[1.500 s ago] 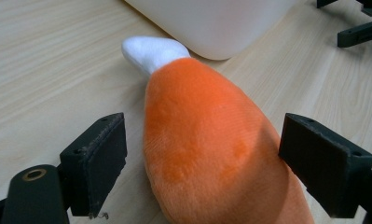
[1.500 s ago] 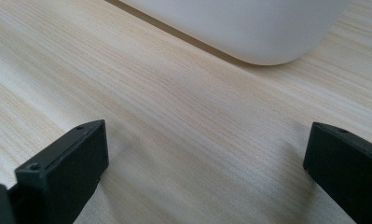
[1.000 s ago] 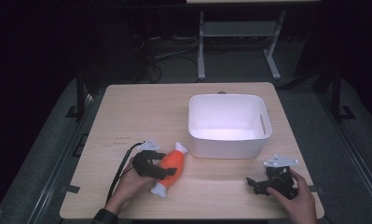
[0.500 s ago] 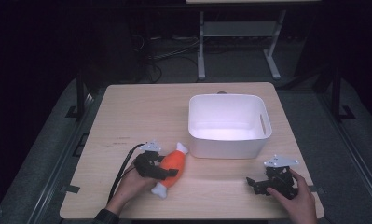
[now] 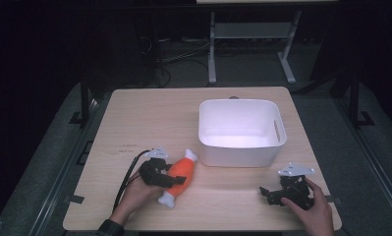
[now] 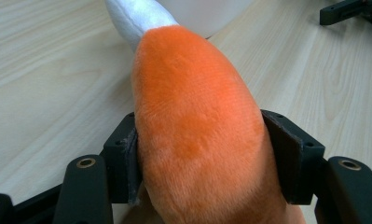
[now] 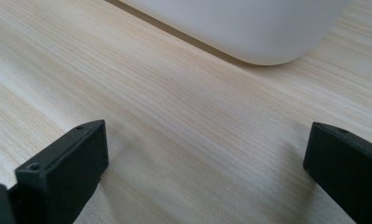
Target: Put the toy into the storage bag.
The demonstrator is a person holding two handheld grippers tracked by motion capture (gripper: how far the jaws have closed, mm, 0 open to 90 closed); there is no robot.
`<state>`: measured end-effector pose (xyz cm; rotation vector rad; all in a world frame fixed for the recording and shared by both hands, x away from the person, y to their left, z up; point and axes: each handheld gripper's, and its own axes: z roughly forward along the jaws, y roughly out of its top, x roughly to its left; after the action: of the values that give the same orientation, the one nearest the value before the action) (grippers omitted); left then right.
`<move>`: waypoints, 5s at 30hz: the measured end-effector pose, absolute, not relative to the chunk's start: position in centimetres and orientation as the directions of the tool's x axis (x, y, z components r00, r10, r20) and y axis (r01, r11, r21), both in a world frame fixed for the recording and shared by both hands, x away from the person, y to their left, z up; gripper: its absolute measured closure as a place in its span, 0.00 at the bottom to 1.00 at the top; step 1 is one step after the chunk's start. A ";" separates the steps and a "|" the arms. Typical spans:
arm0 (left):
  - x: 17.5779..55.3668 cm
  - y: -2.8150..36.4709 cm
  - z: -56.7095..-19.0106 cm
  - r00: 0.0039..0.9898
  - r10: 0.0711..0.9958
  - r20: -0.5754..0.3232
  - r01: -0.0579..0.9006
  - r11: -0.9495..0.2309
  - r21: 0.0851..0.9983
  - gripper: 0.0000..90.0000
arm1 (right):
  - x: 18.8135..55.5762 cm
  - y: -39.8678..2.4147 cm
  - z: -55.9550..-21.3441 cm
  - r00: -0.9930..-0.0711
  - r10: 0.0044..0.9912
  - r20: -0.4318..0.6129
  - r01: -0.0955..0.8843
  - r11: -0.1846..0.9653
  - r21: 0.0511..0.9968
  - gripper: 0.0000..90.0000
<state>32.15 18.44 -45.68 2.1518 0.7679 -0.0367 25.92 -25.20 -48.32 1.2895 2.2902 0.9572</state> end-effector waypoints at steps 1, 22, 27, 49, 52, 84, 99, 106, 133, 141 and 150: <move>32.2 18.6 -45.6 0.815 0.509 -0.277 0.533 -0.472 0.702 0.39 | 25.9 -25.2 -48.3 -0.529 0.848 0.030 0.617 0.360 0.700 0.00; 31.6 21.2 -42.5 0.876 0.419 -0.239 0.444 -0.505 0.740 0.39 | 25.9 -25.2 -48.3 -0.529 0.848 0.030 0.617 0.360 0.700 0.00; 31.6 21.5 -41.7 0.887 0.399 -0.234 0.427 -0.514 0.744 0.39 | 25.9 -25.2 -48.3 -0.529 0.848 0.030 0.617 0.360 0.700 0.00; 32.3 21.2 -37.0 0.926 0.314 -0.211 0.354 -0.523 0.775 0.39 | 25.9 -25.2 -48.3 -0.529 0.848 0.030 0.617 0.360 0.700 0.00; 32.4 21.1 -36.3 0.932 0.299 -0.207 0.342 -0.528 0.778 0.39 | 25.9 -25.2 -48.3 -0.529 0.848 0.031 0.617 0.360 0.700 0.00; 35.2 16.0 -28.0 0.988 0.122 -0.100 0.153 -0.589 0.794 0.39 | 25.9 -25.2 -48.3 -0.529 0.848 0.030 0.617 0.359 0.700 0.00; 37.5 11.9 -26.2 0.997 0.045 -0.057 0.073 -0.622 0.780 0.39 | 25.9 -25.2 -48.3 -0.529 0.848 0.031 0.617 0.359 0.700 0.00; 38.8 10.0 -25.7 0.999 0.002 -0.037 0.030 -0.639 0.769 0.39 | 25.9 -25.2 -48.3 -0.528 0.849 0.030 0.617 0.359 0.700 0.00; 43.1 1.5 -26.8 0.985 -0.171 -0.031 -0.102 -0.713 0.693 0.39 | 25.9 -25.2 -48.3 -0.528 0.849 0.032 0.618 0.358 0.699 0.00; 43.9 -0.6 -27.4 0.979 -0.204 -0.025 -0.133 -0.723 0.678 0.38 | 25.9 -25.2 -48.3 -0.527 0.849 0.031 0.618 0.358 0.700 0.00; 44.3 -1.9 -28.9 0.977 -0.211 -0.022 -0.146 -0.745 0.650 0.38 | 25.9 -25.2 -48.3 -0.528 0.849 0.031 0.618 0.359 0.700 0.00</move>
<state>44.31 -1.87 -28.86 2.4242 -0.2487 -0.1227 25.90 -25.19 -48.29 1.2914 2.2894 0.9580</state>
